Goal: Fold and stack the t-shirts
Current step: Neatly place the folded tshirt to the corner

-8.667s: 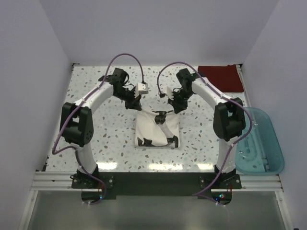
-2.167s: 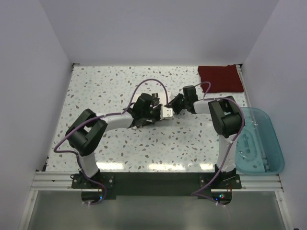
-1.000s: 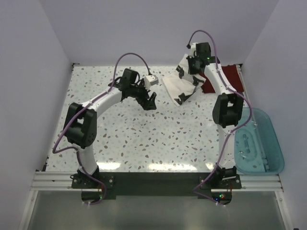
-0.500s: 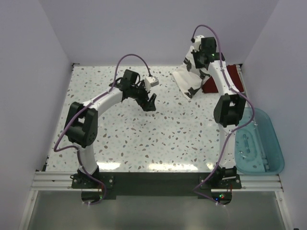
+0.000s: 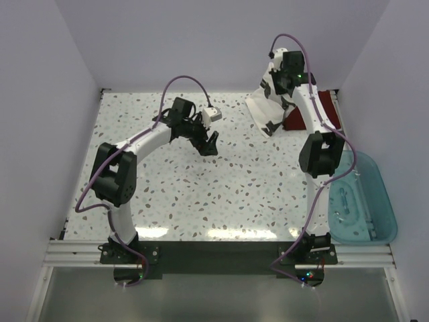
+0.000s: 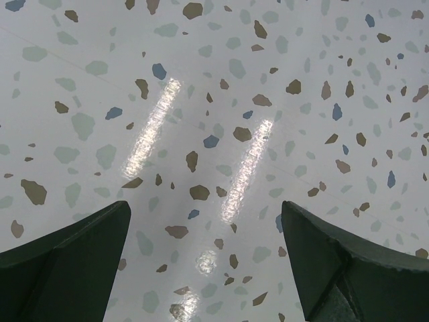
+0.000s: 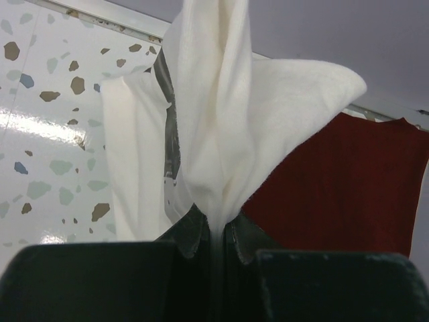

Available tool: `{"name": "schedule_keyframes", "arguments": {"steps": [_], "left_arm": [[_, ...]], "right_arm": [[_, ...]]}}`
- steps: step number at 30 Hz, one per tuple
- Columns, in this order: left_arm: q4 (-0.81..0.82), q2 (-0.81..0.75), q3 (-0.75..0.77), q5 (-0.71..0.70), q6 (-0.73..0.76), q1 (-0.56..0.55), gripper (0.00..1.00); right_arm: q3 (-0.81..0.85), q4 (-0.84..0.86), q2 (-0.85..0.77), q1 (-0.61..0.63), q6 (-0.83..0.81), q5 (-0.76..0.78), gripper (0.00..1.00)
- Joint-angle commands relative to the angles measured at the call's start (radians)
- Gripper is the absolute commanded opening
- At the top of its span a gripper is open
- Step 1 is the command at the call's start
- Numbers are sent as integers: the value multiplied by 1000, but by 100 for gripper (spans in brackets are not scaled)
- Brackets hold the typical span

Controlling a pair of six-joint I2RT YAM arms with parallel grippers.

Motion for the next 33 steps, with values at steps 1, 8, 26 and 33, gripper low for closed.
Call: {"name": "schedule_keyframes", "arguments": {"steps": [1,8,26,33], "left_arm": [[18,-13,-8,10,8,3,100],[26,-16,-15,25,2,3,100],[185,-111,-126,-8,-18,3,100],[174,-107,-121,4,-12,3,100]], "right_arm": [[61,36,-101,-8,-20,25,0],[67,42,-120,-13,-20,35,0],[85,19,-184,-29,2,46,0],[68,19,-184,-45,15,54,0]]}}
